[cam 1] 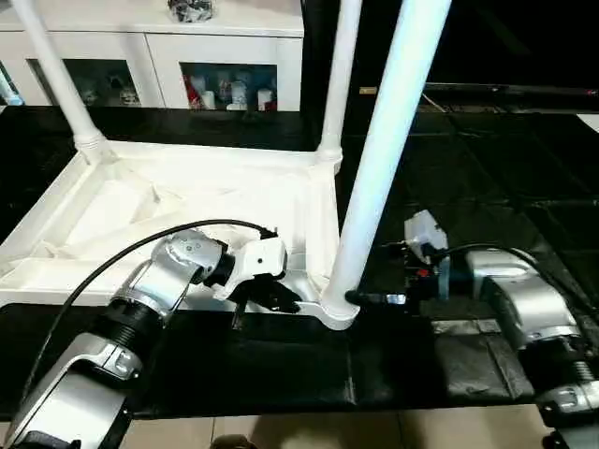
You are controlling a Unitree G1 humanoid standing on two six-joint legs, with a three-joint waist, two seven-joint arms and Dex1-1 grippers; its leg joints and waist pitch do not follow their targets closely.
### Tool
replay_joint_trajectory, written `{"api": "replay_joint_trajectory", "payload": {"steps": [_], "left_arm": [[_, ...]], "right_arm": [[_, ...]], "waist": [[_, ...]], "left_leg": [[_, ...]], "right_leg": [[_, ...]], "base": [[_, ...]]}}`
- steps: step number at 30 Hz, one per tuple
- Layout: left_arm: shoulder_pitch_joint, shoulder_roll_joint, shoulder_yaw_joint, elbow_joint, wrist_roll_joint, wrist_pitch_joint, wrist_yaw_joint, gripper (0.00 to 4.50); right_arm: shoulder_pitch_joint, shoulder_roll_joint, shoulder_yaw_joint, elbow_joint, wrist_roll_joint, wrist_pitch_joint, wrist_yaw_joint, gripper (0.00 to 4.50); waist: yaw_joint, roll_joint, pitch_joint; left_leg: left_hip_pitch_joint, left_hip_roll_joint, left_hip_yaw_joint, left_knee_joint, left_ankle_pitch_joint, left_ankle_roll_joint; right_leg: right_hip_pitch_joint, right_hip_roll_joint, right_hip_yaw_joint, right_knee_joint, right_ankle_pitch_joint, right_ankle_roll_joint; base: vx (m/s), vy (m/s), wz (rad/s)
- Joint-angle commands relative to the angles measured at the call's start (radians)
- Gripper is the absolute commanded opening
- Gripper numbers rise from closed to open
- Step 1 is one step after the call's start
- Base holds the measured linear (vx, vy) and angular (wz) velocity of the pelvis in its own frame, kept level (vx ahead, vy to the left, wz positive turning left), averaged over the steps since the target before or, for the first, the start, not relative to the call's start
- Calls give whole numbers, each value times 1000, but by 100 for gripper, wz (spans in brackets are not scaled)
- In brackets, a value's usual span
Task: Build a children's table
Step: Rotate leg to tighten
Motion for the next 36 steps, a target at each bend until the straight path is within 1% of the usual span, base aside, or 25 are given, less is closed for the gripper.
{"api": "replay_joint_trajectory", "payload": {"steps": [1, 4, 7, 8, 11, 14, 17, 19, 21, 24, 26, 27, 28, 29, 30, 31, 32, 33, 34, 35, 36], "left_arm": [[-8, -11, -25, -46, 3, -24, -26, 0], [-8, -11, -27, -45, 2, -28, -26, 0], [-7, -11, -27, -45, 3, -30, -23, 0], [-6, -11, -27, -46, 3, -30, -23, 0], [-5, -11, -26, -46, 4, -30, -21, 0], [-5, -9, -25, -44, 6, -32, -20, 0], [-7, -9, -24, -38, 8, -34, -16, 0], [-11, -13, -22, -30, 10, -36, -6, 0], [-12, -18, -20, -26, 9, -32, 1, 0], [-12, -25, -15, -26, 5, -20, 10, 0], [-13, -34, -9, -20, 4, -9, 28, 0], [-14, -39, -7, -14, 5, -3, 38, 0], [-16, -44, -3, -10, 4, 2, 47, 0], [-25, -67, 13, 11, 2, 28, 93, 0], [-25, -69, 15, 13, 1, 31, 97, 0], [-29, -76, 20, 19, 1, 38, 112, 0], [-29, -76, 20, 19, 1, 38, 112, 0], [-40, -103, 32, 37, 4, 70, 166, 0], [-51, -133, 46, 54, 8, 104, 228, 0], [-62, -162, 57, 70, 13, 138, 287, 0], [-75, -191, 71, 88, 18, 167, 352, 0]], "right_arm": [[-21, 8, 23, 10, -8, -9, 26, 421], [-28, 20, 37, 31, -10, -17, 32, 388], [-35, 35, 44, 48, -13, -23, 29, 366], [-36, 36, 44, 50, -13, -23, 29, 354], [-42, 46, 46, 63, -11, -24, 33, 336], [-48, 52, 50, 75, -5, -23, 43, 303], [-50, 55, 52, 79, 0, -21, 52, 292], [-50, 58, 51, 79, 3, -17, 58, 261], [-47, 60, 49, 76, 7, -13, 58, 257], [-39, 62, 50, 68, 12, -9, 59, 223], [-30, 66, 49, 58, 22, 0, 59, 221], [-20, 71, 47, 47, 29, 8, 55, 214], [-16, 73, 46, 43, 32, 12, 52, 210], [1, 85, 39, 22, 45, 32, 34, 210], [2, 86, 38, 21, 46, 33, 32, 210], [7, 89, 35, 15, 50, 39, 26, 208], [7, 89, 35, 15, 50, 39, 26, 208], [18, 116, 27, 6, 37, 63, -54, 208], [20, 154, 16, 7, 16, 84, -162, 208], [17, 193, 6, 13, -10, 107, -271, 207], [4, 228, -3, 29, -29, 135, -361, 207]], "waist": [[-8, -7, -74], [-8, -6, -74], [-9, -6, -75], [-8, -8, -74], [-8, -7, -75], [-7, -7, -75], [-7, -6, -75], [-7, -5, -75], [-6, -6, -76], [-6, -6, -75], [-5, -6, -75], [-3, 2, -75], [-3, -1, -75], [-3, -1, -75], [0, -2, -74], [0, -2, -74], [0, -2, -73], [-1, -2, -70], [-4, -3, -69], [-10, -4, -65], [-12, 12, -65]], "left_leg": [[3, 46, -7, -60, -85, 70], [3, 47, -8, -61, -88, 66], [4, 47, -8, -61, -89, 61], [4, 47, -8, -61, -87, 62], [4, 47, -7, -60, -82, 64], [3, 46, -8, -60, -86, 63], [4, 47, -8, -60, -87, 62], [4, 47, -8, -61, -87, 61], [4, 47, -8, -60, -84, 61], [4, 47, -8, -60, -87, 62], [3, 47, -8, -60, -86, 60], [5, 47, -9, -60, -90, 58], [6, 48, -8, -60, -93, 59], [7, 48, -7, -60, -96, 59], [12, 48, -6, -59, -106, 57], [11, 49, -7, -60, -110, 56], [9, 48, -8, -62, -120, 52], [10, 47, -8, -64, -130, 46], [11, 48, -8, -65, -133, 38], [11, 44, -9, -68, -155, 21], [13, 43, -14, -70, -168, 8]], "right_leg": [[60, -81, 59, -61, -161, -188], [61, -83, 59, -62, -176, -187], [61, -83, 59, -62, -176, -185], [60, -83, 60, -61, -174, -185], [60, -83, 60, -60, -162, -189], [61, -83, 59, -61, -170, -188], [60, -83, 60, -61, -171, -187], [61, -83, 59, -61, -172, -185], [61, -83, 60, -60, -164, -187], [61, -83, 60, -60, -165, -189], [61, -83, 60, -60, -169, -187], [60, -82, 60, -61, -173, -187], [59, -82, 60, -63, -173, -184], [59, -81, 60, -62, -166, -189], [56, -82, 60, -65, -173, -192], [57, -82, 60, -65, -177, -193], [59, -83, 59, -67, -200, -188], [57, -83, 59, -73, -231, -175], [56, -84, 61, -73, -243, -171], [56, -84, 60, -79, -295, -157], [55, -87, 58, -82, -330, -148]], "base": [[0, 0, 0], [0, 0, 0], [0, 0, 0], [0, 0, 0], [0, 0, 0], [0, 0, 0], [0, 0, 0], [0, 0, 0], [0, 0, 0], [0, 0, 0], [0, 0, 0], [0, 0, 0], [0, 0, 0], [0, 0, 0], [0, 0, 0], [0, 0, 0], [0, 0, 0], [0, 0, 0], [0, 0, 0], [0, 0, 0], [0, 0, 0]]}}
